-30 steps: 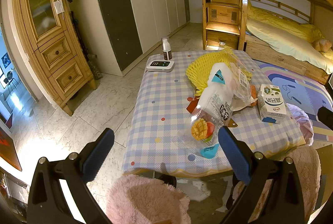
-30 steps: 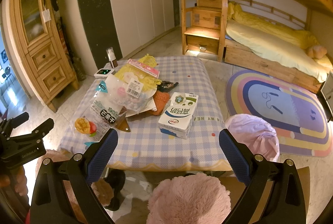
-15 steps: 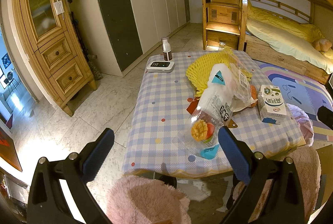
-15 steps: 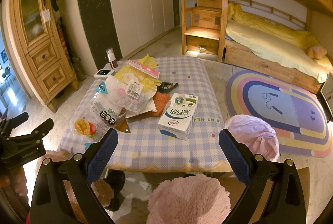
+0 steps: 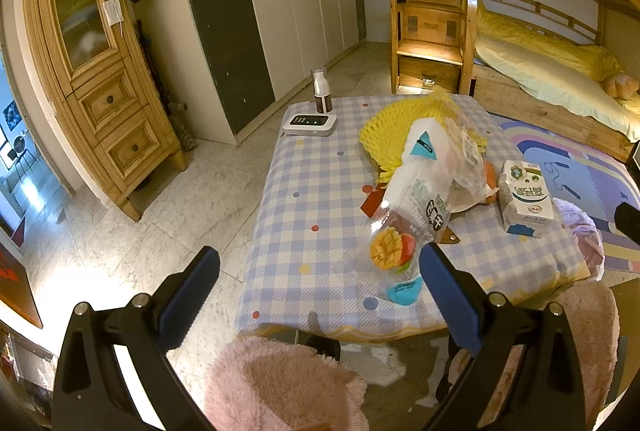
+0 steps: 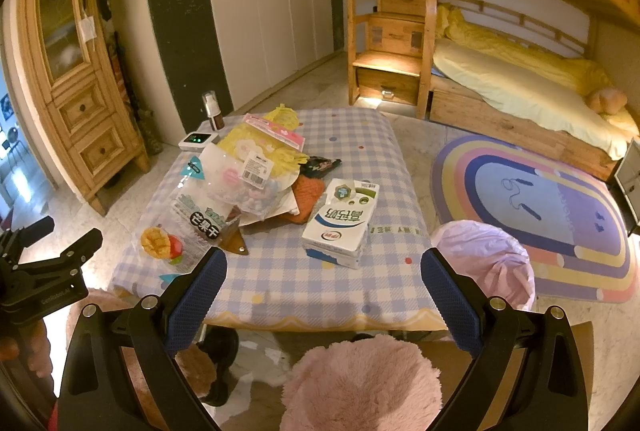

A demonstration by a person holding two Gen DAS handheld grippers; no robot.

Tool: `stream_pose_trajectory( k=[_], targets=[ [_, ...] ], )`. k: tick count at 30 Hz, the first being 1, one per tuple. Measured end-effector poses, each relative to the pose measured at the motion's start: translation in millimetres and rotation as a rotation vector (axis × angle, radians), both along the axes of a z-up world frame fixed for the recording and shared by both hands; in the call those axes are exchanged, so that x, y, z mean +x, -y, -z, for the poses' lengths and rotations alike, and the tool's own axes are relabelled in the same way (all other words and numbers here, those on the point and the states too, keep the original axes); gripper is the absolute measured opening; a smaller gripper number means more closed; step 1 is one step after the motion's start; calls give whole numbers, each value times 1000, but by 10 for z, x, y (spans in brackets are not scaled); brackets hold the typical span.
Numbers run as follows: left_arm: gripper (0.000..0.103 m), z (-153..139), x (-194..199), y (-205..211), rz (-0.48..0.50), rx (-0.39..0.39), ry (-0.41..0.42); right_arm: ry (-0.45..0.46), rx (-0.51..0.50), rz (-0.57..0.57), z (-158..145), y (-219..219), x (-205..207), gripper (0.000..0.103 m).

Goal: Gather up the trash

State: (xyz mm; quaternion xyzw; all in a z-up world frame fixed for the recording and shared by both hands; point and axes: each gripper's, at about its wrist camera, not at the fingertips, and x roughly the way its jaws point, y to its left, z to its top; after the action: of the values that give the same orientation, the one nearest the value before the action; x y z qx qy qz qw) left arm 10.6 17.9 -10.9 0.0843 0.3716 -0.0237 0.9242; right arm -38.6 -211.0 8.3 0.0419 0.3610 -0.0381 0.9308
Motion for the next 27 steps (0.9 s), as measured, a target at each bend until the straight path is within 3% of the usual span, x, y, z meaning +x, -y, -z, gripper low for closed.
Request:
stream_pose_trajectory(
  k=[6, 20, 25, 27],
  targets=[
    [97, 174, 64, -5, 0, 3, -29, 28, -47, 27, 82, 171, 43, 96],
    [97, 630, 537, 126, 80, -115, -121, 18, -32, -1, 294, 278, 384, 97],
    [77, 715, 640, 278, 160, -114, -145, -3, -29, -2, 350, 309, 444, 97],
    [62, 751, 646, 346, 190, -107, -159, -11, -32, -7, 366, 297, 451, 97]
  ],
)
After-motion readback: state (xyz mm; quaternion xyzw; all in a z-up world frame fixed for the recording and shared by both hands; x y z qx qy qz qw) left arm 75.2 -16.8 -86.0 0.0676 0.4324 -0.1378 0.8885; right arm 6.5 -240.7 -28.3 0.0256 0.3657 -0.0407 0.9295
